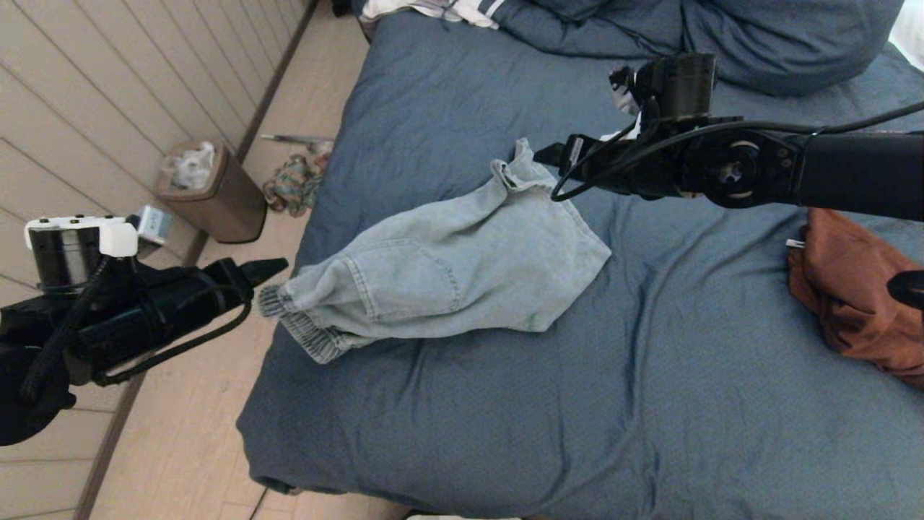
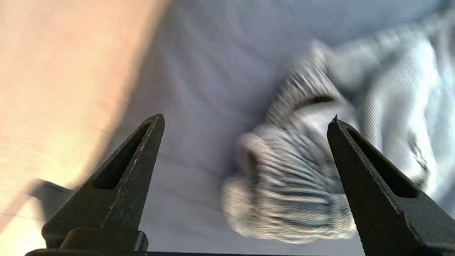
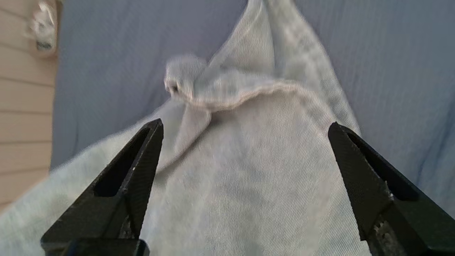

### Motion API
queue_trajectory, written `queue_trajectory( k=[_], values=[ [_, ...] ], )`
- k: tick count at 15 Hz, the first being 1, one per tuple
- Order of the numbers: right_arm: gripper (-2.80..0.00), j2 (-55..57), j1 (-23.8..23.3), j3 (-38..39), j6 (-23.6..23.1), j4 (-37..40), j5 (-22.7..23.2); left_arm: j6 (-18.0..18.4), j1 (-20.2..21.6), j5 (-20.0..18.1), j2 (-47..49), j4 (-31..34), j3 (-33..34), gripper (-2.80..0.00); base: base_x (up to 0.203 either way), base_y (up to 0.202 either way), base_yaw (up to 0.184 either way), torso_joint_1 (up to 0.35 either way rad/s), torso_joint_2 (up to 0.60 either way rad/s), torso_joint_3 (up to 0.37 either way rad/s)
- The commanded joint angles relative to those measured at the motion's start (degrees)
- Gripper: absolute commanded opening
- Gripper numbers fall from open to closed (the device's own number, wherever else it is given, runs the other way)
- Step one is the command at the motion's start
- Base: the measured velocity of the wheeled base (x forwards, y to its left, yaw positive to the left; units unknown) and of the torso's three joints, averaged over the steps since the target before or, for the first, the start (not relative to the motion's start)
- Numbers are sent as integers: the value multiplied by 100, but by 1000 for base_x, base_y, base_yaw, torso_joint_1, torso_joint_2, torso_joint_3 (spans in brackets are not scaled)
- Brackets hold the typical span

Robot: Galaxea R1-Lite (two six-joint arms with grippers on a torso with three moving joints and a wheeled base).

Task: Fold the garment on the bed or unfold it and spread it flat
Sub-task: Fold the blue shorts

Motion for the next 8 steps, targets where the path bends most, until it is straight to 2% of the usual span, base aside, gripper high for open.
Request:
queue_trajectory(
  k=[1, 4, 6, 7, 8],
  values=[
    [0, -53, 0, 178, 28, -7, -13, 71, 175, 7, -133, -85, 19, 0, 0, 0, 0, 0, 0, 0],
    [0, -231, -10, 427, 46, -24, -10, 56, 238, 8, -173, -126, 67, 0, 0, 0, 0, 0, 0, 0],
    [0, -212, -10, 323, 42, -26, -7, 42, 327, 56, -286, -135, 131, 0, 0, 0, 0, 0, 0, 0],
    [-280, -204, -2, 381, 48, -25, -21, 24, 542, 79, -340, -135, 222, 0, 0, 0, 0, 0, 0, 0],
    [-280, -195, -10, 400, 30, -20, -24, 13, 723, 72, -408, -135, 345, -280, 0, 0, 0, 0, 0, 0]
  ],
)
